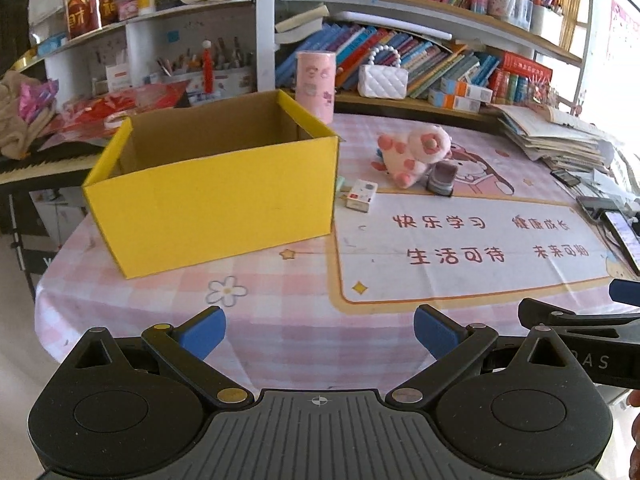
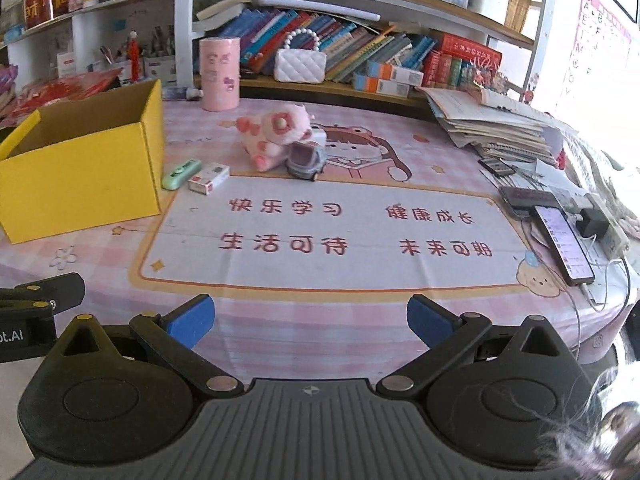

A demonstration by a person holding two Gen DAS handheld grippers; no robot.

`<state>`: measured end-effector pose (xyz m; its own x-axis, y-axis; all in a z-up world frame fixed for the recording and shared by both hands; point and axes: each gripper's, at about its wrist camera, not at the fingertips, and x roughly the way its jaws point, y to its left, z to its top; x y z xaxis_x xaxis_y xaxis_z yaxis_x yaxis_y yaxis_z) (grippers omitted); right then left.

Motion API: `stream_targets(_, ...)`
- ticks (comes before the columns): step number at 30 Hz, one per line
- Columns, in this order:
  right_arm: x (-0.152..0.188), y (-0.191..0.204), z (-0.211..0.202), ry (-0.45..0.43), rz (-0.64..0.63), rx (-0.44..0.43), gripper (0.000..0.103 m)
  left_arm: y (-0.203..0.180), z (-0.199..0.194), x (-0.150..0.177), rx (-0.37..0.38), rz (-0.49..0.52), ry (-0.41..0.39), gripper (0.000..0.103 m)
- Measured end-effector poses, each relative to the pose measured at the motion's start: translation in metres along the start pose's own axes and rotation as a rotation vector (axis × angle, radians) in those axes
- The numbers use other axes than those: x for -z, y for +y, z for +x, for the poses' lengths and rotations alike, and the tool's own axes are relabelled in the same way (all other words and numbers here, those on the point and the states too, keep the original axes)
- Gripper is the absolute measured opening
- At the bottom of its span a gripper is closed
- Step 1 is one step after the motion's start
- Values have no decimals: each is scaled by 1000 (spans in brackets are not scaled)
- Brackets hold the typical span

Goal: Organize objects
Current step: 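Withdraw both grippers from the box toward the plush pig and toys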

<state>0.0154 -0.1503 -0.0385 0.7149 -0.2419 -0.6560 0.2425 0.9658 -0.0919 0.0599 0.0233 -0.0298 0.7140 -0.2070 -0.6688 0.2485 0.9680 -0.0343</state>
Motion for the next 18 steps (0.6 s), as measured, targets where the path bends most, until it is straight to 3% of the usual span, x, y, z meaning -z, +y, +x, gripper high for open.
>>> stream_targets(18, -61, -34, 72, 13, -56, -72, 103, -38, 56, -48, -44, -51, -8, 101)
